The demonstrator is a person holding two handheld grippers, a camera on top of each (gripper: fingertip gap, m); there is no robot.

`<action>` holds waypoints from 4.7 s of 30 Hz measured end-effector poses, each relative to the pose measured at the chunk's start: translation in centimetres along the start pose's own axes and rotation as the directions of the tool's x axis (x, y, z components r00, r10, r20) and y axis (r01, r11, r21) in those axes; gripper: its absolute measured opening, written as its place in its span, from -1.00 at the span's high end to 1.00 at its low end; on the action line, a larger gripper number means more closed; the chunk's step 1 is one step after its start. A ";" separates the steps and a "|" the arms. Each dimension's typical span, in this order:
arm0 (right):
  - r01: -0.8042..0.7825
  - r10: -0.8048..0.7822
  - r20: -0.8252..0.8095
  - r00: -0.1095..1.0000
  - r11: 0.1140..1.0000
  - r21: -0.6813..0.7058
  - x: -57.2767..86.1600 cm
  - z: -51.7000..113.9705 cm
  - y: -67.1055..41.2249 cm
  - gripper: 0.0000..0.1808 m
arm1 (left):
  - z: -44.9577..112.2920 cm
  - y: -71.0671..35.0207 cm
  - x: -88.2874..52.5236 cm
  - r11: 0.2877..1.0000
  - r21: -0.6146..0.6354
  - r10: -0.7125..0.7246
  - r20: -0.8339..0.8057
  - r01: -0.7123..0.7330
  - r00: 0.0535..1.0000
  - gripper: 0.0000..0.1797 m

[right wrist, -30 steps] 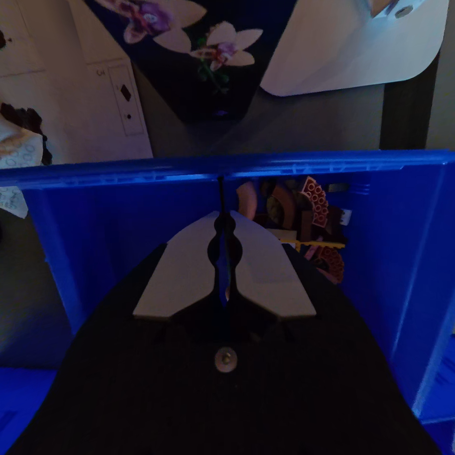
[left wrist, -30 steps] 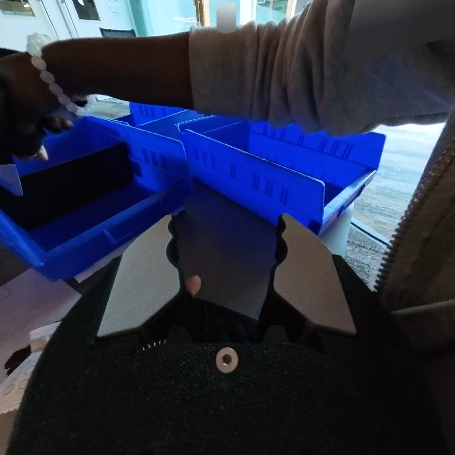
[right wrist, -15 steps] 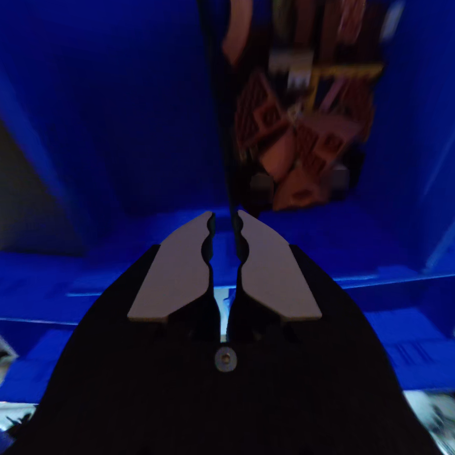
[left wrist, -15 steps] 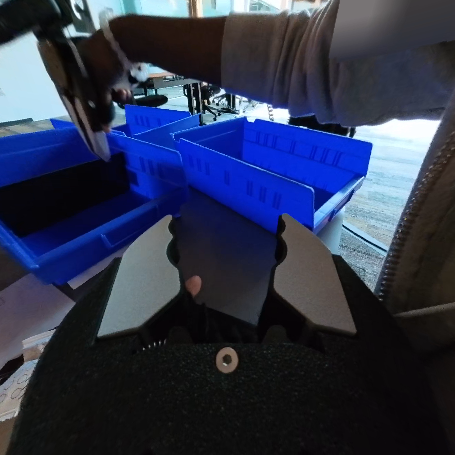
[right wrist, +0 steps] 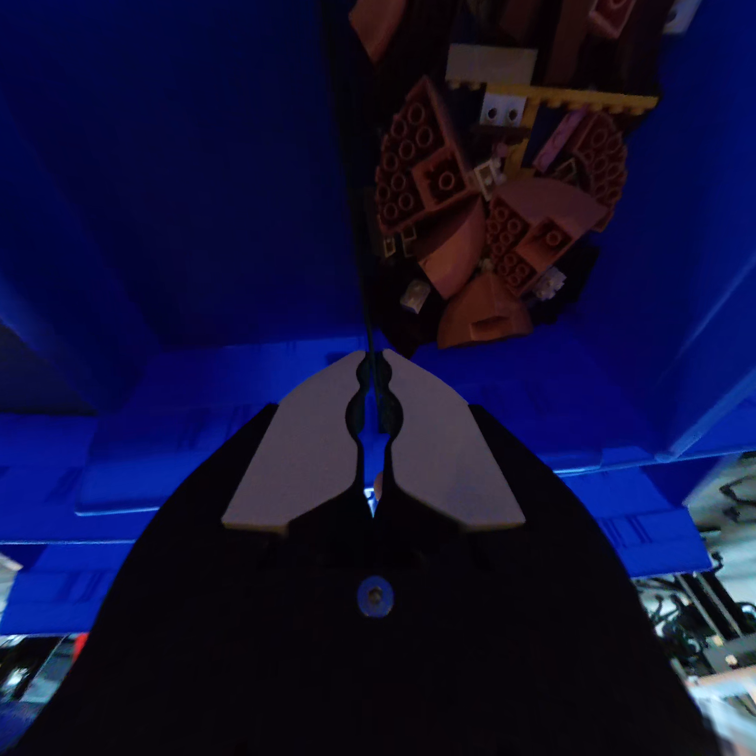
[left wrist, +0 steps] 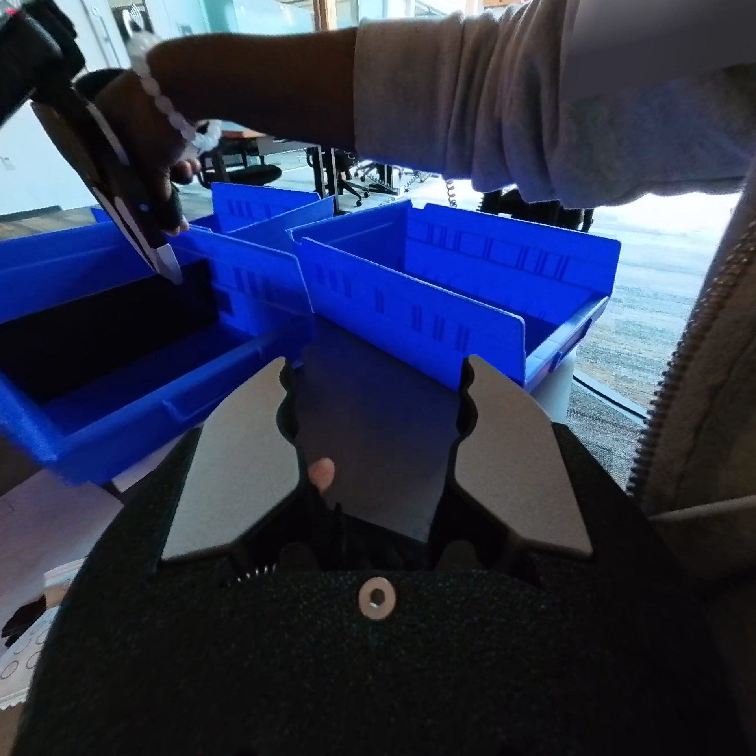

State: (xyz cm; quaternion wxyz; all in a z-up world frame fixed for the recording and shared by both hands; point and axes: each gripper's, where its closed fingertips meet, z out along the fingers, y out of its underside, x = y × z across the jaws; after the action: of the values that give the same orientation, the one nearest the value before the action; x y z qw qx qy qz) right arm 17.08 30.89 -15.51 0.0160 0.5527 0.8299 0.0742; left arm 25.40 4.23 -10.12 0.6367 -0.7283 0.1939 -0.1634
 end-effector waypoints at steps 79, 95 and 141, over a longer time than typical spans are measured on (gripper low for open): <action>-0.962 0.922 0.303 0.240 0.185 0.199 -21.6 0.3 35.8 0.95 | -0.5 -1.3 7.0 0.999 0.024 0.049 -0.238 -0.044 0.970 0.13; -0.930 0.897 0.283 0.340 0.275 0.245 5.3 -11.4 30.9 0.95 | 1.6 -0.5 3.2 0.999 -0.047 -0.001 -0.160 -0.006 0.987 0.13; -0.754 0.785 0.392 0.480 0.140 0.642 -7.7 -3.8 4.0 0.14 | -4.8 -1.2 3.5 0.989 -0.097 0.119 0.056 -0.113 0.991 0.14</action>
State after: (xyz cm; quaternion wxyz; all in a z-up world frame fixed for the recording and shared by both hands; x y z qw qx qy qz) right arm 23.31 24.91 -11.58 -0.2696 0.8452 0.3756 -0.2679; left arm 26.19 -1.50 -8.33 0.6160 -0.7494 0.2238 -0.0944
